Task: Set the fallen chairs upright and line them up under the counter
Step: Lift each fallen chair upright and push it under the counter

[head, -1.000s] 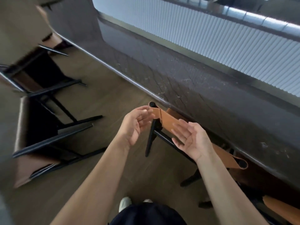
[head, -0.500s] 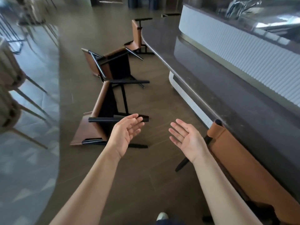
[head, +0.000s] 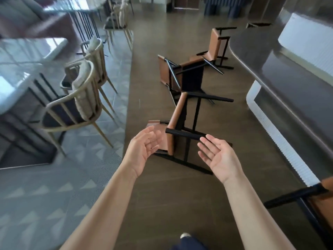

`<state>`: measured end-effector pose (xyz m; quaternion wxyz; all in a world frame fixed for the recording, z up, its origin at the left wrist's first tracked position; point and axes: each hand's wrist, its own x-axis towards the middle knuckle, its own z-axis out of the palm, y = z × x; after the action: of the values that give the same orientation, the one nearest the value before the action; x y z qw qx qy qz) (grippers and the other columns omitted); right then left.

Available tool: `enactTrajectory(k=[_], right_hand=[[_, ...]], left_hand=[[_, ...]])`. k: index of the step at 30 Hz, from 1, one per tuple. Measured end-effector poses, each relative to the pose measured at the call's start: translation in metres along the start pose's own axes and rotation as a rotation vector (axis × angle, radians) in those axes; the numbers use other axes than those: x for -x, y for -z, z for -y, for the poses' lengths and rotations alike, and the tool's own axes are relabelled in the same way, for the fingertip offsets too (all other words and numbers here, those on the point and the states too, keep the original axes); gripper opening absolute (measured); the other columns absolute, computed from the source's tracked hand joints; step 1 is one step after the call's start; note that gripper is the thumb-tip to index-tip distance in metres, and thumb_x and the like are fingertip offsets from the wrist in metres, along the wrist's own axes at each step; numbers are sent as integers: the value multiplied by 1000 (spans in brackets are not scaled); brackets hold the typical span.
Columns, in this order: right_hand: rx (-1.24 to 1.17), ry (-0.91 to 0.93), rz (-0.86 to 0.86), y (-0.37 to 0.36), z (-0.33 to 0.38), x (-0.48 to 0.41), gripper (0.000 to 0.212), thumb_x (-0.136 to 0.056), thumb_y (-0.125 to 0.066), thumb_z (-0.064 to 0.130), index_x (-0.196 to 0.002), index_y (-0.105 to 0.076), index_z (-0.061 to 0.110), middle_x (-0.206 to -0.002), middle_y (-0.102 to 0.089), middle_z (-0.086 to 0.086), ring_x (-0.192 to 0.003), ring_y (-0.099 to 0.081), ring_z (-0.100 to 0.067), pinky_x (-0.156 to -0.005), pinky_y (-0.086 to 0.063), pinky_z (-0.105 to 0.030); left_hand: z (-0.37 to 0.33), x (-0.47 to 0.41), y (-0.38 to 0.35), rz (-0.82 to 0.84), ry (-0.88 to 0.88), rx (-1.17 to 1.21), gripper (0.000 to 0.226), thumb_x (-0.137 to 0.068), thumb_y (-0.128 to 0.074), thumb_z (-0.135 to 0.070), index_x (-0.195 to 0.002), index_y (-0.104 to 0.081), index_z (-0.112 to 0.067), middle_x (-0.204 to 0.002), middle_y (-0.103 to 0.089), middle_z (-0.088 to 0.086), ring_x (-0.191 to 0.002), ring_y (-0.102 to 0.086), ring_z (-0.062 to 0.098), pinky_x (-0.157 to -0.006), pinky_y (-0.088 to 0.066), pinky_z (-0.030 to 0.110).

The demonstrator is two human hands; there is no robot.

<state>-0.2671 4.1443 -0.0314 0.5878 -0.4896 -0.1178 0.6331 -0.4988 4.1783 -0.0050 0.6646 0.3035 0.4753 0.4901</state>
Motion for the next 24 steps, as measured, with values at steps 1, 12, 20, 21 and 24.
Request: enactTrajectory(k=[1,12,20,21,24], right_hand=[[9,-9,13,-13,-3,-6,28,-99,-48,21,-119,-65,12,-112,-73,-6,-105,-70,-21,-92,-53,-40],[61,-97,112,-136,-20,-117,29,-98,-46,21,-117,-65,11,-112,-73,-7,-103,-71,-22,-96,-51,-40],[100,-150,147,-225,-18,-205,28,-98,-47,20,-118,-65,10,-112,-74,-8,-103,-71,-23,-88,-54,-38],[105,-155,148,-234,-18,-214,28,-99,-46,20,-118,-65,10,-112,-73,-8,-103,-71,-23,-86,-54,-37],[110,-169,141,-256,-23,-239,29,-100,-44,20,-117,-65,10,-112,-73,-7,-102,-71,-23,-79,-55,-35]], left_hand=[[-6,-4,9,-18,-2,13,31,-97,-46,-11,-127,-54,-15,-116,-70,9,-106,-67,25,-100,-47,41],[-66,-96,70,-154,-52,77,37,-97,-46,-10,-134,-50,-10,-118,-68,10,-109,-66,28,-106,-43,46],[-108,-190,104,-195,-33,143,36,-97,-46,-9,-133,-49,-8,-120,-67,14,-109,-65,31,-97,-47,42],[-110,-200,108,-194,-31,150,36,-97,-46,-9,-133,-49,-7,-119,-67,14,-108,-65,30,-96,-48,42],[-119,-229,122,-188,-12,170,35,-98,-44,-9,-132,-50,-7,-118,-68,14,-106,-67,29,-93,-50,40]])
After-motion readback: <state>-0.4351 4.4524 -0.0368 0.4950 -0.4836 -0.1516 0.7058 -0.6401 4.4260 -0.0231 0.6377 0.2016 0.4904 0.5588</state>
